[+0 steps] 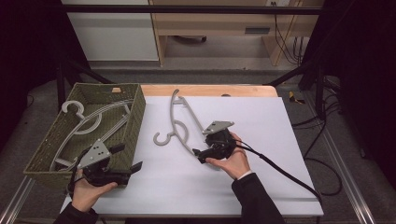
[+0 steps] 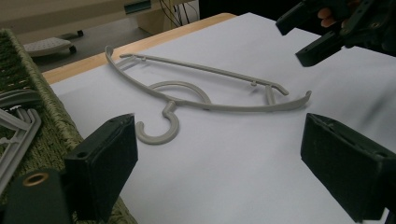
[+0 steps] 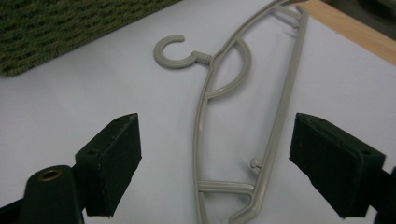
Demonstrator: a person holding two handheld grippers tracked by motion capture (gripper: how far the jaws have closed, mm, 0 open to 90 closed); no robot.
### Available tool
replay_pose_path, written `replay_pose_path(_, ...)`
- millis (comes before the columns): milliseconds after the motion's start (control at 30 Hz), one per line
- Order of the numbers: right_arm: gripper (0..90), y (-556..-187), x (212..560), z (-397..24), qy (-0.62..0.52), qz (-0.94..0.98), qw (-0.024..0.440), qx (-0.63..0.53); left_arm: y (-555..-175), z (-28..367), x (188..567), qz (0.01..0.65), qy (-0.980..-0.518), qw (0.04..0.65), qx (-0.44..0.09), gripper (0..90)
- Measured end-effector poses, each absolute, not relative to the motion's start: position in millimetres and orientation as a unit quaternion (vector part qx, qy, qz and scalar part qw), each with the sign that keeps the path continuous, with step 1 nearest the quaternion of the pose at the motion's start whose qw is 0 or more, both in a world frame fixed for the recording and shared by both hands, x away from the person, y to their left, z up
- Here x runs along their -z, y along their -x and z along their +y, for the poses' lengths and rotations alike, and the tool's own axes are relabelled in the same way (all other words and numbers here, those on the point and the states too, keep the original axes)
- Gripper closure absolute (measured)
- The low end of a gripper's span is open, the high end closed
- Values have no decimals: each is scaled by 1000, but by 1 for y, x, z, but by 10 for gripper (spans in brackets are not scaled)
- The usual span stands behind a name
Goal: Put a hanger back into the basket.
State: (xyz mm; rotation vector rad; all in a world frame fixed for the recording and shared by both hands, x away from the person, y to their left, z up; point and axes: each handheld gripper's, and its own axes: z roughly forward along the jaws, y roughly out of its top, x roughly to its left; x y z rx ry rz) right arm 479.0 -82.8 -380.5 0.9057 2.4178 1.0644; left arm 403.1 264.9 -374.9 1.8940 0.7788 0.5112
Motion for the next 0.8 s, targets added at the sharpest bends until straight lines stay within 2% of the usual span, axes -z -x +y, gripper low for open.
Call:
replay_pose_path(333,343,-508,405,-46,-320,879,143,-324,-405,265,376,314,-787,491,-204,104)
replay_pose_path(800,552,-537,444,-31,-329,897,104,-276,-408,268,376,315,-788,489,-200,103)
